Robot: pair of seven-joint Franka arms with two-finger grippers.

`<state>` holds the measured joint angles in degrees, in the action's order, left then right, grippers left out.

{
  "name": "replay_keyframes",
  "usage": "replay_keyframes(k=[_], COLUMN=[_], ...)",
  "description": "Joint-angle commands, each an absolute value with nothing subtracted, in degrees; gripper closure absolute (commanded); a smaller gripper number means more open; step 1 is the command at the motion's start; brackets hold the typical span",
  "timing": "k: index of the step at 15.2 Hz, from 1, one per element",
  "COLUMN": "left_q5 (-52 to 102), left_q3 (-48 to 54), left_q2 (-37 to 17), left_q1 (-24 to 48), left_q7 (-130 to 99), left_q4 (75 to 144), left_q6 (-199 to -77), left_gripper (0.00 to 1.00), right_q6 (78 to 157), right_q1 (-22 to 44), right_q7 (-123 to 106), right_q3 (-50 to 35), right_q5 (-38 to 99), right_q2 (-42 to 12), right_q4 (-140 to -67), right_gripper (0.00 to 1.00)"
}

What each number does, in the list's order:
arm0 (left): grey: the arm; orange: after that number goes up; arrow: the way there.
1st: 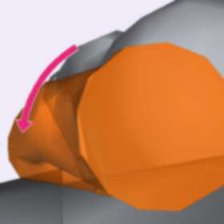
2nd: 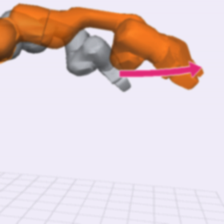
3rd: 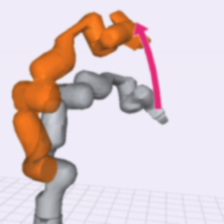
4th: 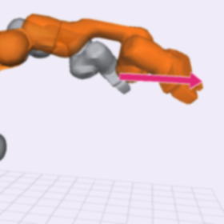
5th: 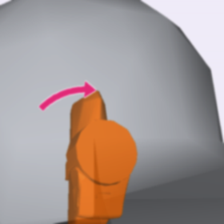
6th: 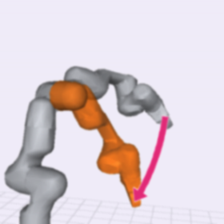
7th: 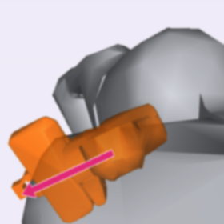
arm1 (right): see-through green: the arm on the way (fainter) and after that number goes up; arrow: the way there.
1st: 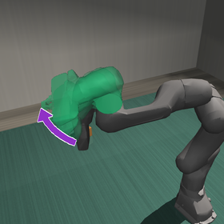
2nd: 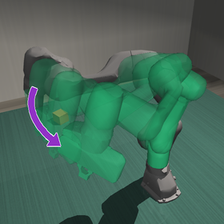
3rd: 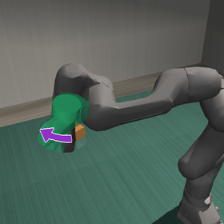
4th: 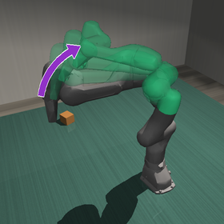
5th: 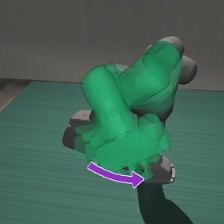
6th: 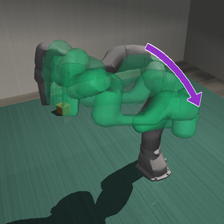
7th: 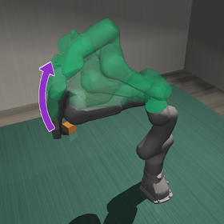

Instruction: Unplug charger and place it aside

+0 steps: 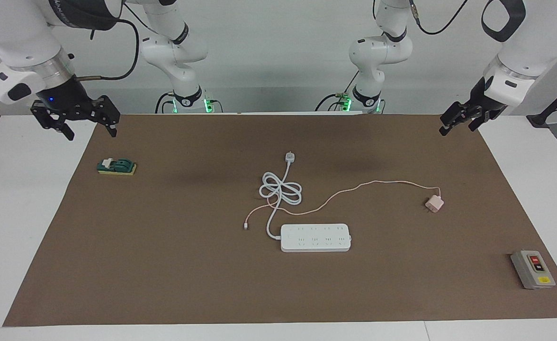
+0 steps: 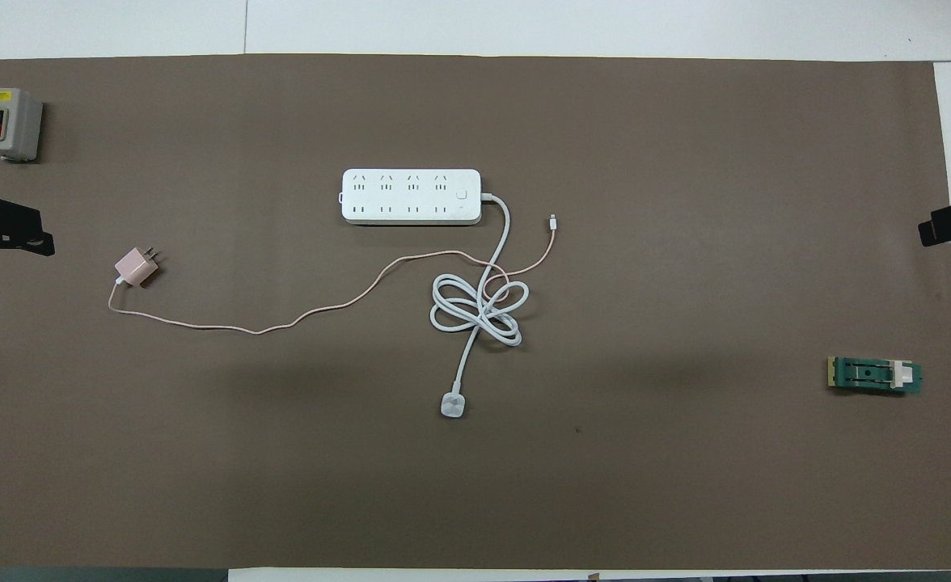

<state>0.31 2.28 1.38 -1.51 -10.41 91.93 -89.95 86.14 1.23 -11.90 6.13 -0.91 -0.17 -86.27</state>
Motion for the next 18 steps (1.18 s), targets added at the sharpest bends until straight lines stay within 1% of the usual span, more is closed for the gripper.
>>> replay_keyframes(k=[1,2,4,9,12,18], left_q5=[-1.2,-1.2,-1.2,-1.2,-1.2,-0.4], left_q3=[1.8,1.8,1.8,2.0,1.9,2.0], left_q2=[3.0,3.9,4.5,4.6,4.5,4.6], left_q1=[-0.4,-0.4,-0.4,-0.5,-0.6,-0.4], left_q7=[-11.7,-11.8,-11.7,-8.5,-0.4,5.2], left_q4=[94.0,94.7,95.5,95.7,95.6,95.7], left_q6=[-89.7,-89.6,-89.5,-89.5,-89.9,-90.5], left_gripper=[0.0,0.0,0.0,0.0,0.0,0.0], right_q6=[87.7,86.8,86.6,86.7,86.4,85.9], right_q1=[-2.3,-3.5,-3.8,-3.4,-3.2,-3.1], right_q7=[-12.1,-12.0,-12.0,-11.9,-10.9,-10.8], right_q3=[2.5,0.9,0.8,0.8,0.8,0.8], right_q5=[-2.0,-2.0,-1.9,-2.0,-2.0,-2.0], right_q2=[2.3,2.3,2.3,2.2,2.3,2.4], right_q4=[-90.6,-90.5,-90.4,-90.3,-90.3,-90.4], right_gripper=[0.0,0.0,0.0,0.0,0.0,0.0])
